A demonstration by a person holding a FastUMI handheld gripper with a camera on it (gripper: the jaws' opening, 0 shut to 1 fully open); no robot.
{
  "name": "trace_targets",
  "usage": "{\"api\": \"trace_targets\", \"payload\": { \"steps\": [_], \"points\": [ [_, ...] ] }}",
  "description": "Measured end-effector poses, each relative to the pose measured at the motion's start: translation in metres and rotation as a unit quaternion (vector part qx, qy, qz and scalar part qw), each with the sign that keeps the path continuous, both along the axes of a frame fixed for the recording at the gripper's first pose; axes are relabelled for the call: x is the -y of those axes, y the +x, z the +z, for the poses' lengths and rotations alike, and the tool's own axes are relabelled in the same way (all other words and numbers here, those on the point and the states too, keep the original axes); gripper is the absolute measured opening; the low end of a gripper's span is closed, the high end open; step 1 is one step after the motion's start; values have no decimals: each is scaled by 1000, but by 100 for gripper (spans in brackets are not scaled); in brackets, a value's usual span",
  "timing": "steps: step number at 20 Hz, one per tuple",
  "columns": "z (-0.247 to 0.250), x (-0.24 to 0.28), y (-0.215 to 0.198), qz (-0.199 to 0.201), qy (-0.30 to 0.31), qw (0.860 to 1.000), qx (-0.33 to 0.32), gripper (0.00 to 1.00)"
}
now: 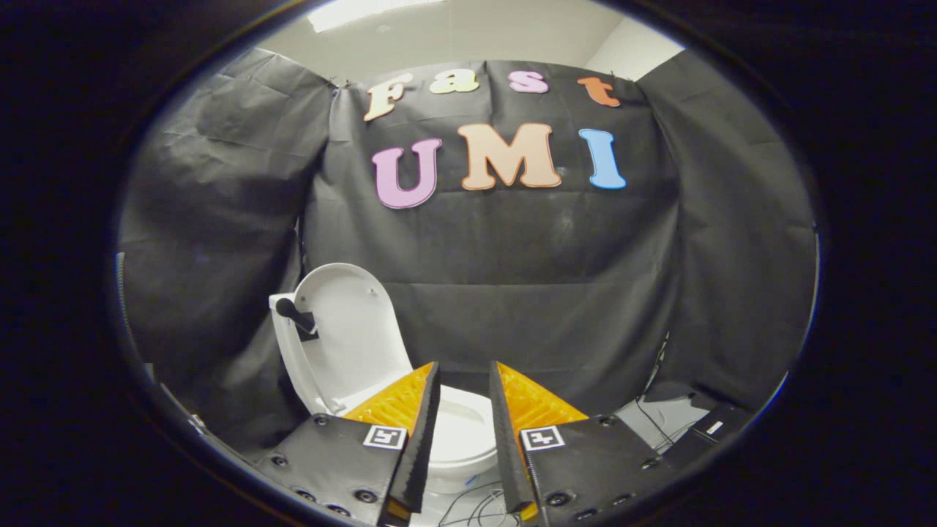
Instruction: Open the toilet lid.
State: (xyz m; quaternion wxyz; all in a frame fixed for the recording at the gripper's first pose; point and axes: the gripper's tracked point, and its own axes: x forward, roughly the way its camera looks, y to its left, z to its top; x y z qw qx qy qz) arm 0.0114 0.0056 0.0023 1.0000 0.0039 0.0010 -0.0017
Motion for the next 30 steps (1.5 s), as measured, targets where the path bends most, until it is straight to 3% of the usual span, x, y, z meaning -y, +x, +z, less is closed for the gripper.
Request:
{"api": "trace_targets", "payload": {
  "steps": [4, 18, 30],
  "points": [
    [3, -1, -10, -1, -1, 1000, 8, 42],
    [2, 2, -9, -3, 1, 1000, 3, 93],
    [2, 3, -11, -3, 0, 1000, 3, 96]
  ]
}}
